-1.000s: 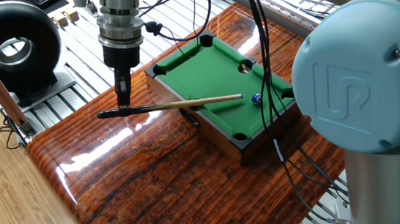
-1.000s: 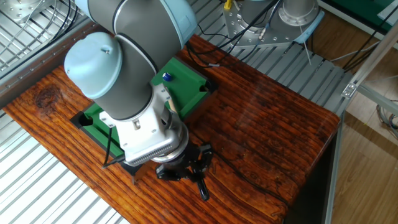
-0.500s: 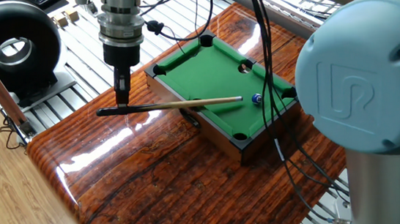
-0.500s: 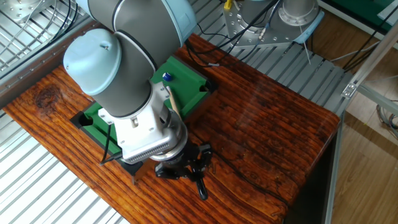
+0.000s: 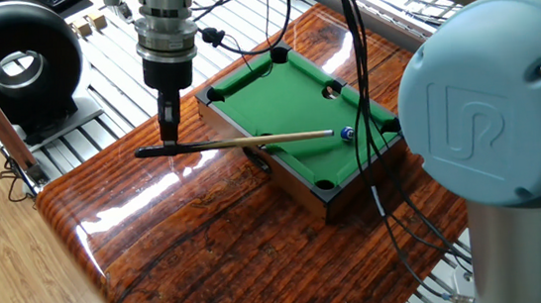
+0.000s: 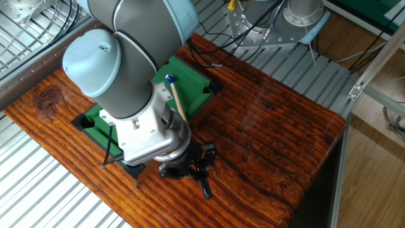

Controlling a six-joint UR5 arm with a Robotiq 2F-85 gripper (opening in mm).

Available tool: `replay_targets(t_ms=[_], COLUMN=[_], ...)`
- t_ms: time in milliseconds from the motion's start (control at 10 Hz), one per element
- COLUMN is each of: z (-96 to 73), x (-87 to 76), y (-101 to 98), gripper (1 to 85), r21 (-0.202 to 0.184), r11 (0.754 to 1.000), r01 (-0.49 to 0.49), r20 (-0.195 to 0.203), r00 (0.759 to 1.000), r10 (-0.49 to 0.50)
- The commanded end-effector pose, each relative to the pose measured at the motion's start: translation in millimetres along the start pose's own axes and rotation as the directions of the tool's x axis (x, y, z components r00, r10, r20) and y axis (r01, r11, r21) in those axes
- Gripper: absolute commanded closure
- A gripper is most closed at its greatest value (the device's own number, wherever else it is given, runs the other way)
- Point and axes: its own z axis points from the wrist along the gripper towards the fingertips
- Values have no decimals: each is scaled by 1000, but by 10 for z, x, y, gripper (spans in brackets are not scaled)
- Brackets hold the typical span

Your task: Hit the pool ball

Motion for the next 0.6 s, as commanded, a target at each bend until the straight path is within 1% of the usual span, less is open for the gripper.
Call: replay_targets(t_ms=[0,100,300,500], z=[-19,-17,-7,9], x=[-16,10,24,-86], y=[41,19,22,64], gripper=[847,847,847,847], r21=[-18,-11,-20,-37], r11=[1000,1000,1000,999], r01=[-4,-6,3,26], r20=[9,1,4,44], r00=[1000,1000,1000,999], r10=[5,6,-3,-25])
